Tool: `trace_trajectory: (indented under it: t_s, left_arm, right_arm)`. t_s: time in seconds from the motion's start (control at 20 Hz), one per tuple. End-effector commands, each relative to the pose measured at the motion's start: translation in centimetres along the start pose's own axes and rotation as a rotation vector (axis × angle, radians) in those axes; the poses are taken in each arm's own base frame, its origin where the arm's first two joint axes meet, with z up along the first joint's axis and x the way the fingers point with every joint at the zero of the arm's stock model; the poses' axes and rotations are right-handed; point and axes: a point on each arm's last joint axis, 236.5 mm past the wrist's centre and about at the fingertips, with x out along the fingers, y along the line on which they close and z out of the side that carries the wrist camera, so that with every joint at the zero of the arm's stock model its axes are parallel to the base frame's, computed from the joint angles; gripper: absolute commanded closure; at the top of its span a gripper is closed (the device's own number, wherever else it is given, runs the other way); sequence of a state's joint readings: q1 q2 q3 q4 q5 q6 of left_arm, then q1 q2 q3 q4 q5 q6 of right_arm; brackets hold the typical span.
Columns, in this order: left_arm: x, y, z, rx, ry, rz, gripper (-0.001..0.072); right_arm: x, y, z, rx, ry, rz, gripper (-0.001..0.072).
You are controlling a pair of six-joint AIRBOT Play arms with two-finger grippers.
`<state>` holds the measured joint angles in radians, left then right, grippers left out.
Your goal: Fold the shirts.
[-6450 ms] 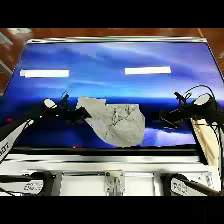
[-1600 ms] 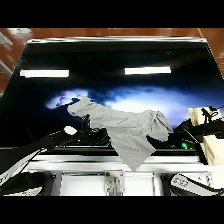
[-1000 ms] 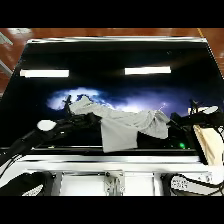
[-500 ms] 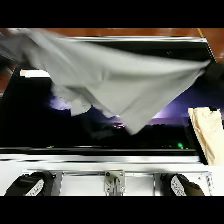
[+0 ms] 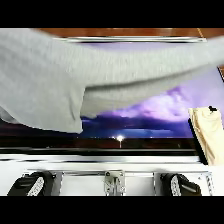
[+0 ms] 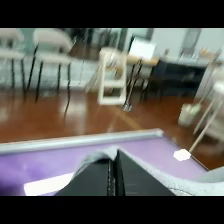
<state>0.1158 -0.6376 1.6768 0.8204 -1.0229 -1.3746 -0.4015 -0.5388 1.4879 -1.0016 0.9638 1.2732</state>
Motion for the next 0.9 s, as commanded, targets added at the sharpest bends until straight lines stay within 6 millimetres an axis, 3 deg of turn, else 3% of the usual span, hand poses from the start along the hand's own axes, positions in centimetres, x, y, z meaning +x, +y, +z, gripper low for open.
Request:
trace_trajectory:
  t_s: [0.0, 0.15, 0.3, 0.4, 0.65, 0.75, 0.85]
  left_arm:
    - [-3.4, 0.2, -0.3, 0.071, 0.028, 0.115, 0.0674]
    - [-5.5, 1.5, 0.2, 0.065, 0.002, 0.227, 0.0674]
    - [-5.3, 4.8, -2.3, 0.050, 0.103, 0.331, 0.0674]
    - [-3.6, 8.2, -6.1, -0.014, 0.211, 0.390, 0.0674]
    - [3.0, 18.1, -21.7, -0.222, 0.503, 0.479, 0.0674]
    - [5.7, 22.3, -26.7, -0.275, 0.538, 0.524, 0.0674]
    - [8.1, 25.8, -29.9, -0.301, 0.554, 0.559, 0.0674]
  right_arm:
    - [-2.8, -0.4, -0.2, -0.059, 0.022, -0.073, 0.0650]
    - [-2.4, -1.0, 0.8, -0.060, -0.018, -0.093, 0.0650]
    - [0.9, -2.8, -1.8, -0.011, 0.082, -0.096, 0.0649]
    - [4.5, -3.8, -7.1, 0.062, 0.279, -0.054, 0.0650]
    - [15.5, -7.6, -23.7, 0.301, 0.710, 0.021, 0.0649]
    - [19.9, -7.7, -30.3, 0.372, 0.804, 0.029, 0.0649]
    - [24.1, -6.6, -36.3, 0.445, 0.852, 0.018, 0.0649]
